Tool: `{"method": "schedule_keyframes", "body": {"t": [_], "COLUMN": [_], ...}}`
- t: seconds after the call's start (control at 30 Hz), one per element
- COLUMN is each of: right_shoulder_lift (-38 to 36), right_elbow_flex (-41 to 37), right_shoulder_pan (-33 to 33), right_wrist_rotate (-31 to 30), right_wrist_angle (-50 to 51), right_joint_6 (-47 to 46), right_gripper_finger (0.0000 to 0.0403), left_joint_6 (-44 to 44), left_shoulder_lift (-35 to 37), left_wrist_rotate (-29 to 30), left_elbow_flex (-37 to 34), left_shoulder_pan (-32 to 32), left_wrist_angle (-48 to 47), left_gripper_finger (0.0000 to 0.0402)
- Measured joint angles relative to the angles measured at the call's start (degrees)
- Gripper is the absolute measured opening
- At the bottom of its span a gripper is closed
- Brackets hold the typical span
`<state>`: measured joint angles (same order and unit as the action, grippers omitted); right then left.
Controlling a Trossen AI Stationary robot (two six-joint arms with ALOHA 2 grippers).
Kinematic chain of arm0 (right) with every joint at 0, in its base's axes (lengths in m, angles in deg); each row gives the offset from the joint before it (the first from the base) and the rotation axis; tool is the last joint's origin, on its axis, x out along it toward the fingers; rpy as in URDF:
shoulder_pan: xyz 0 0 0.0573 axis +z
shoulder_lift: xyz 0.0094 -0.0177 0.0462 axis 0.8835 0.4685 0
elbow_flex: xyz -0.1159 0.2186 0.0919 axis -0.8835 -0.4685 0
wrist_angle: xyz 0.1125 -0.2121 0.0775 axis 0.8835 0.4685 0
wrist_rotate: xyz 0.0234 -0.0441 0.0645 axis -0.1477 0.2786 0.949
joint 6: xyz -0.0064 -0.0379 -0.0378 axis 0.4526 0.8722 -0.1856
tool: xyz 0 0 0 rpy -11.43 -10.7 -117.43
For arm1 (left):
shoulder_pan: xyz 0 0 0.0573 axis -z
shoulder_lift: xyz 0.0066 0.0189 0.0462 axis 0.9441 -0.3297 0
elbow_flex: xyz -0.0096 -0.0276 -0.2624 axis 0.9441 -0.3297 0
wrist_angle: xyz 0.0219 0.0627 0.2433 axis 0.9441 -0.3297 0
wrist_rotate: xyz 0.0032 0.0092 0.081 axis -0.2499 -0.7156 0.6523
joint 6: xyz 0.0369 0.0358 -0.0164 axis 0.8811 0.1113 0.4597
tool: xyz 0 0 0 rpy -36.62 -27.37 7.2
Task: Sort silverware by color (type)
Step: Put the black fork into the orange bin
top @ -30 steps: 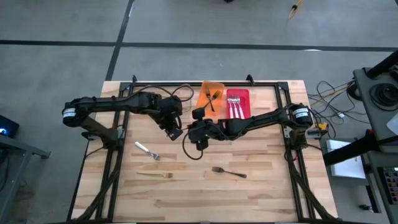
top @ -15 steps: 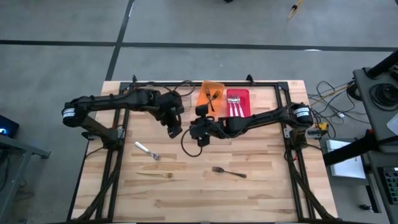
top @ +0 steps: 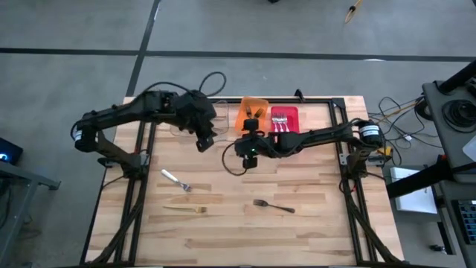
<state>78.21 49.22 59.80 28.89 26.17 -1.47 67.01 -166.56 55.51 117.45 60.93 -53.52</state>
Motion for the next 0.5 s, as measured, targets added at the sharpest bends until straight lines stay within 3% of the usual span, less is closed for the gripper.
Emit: {"method": "schedule_keyframes", "body": {"t": [0.3,0.5], "right_shoulder_lift": [-11.7,-19.8], "right_elbow_flex": [-15.5,-24.9], "right_shoulder_pan": [-4.1,-5.7], "right_wrist_rotate": [13.0,16.5], "right_wrist_angle": [-20.3,-33.3], "right_joint_6": [-0.6,-1.8], "right_gripper_finger": [0.0008,0.0008], "left_joint_6": [5.9,8.7], "left_shoulder_lift": [1.6,1.3], "left_wrist_rotate": [1.2,1.2], "left_elbow_flex": [1.5,0.2], "left_shoulder_pan": [0.4,1.1], "left_wrist_angle": [5.3,9.1], "left_gripper_finger": [0.0155,0.0155]}}
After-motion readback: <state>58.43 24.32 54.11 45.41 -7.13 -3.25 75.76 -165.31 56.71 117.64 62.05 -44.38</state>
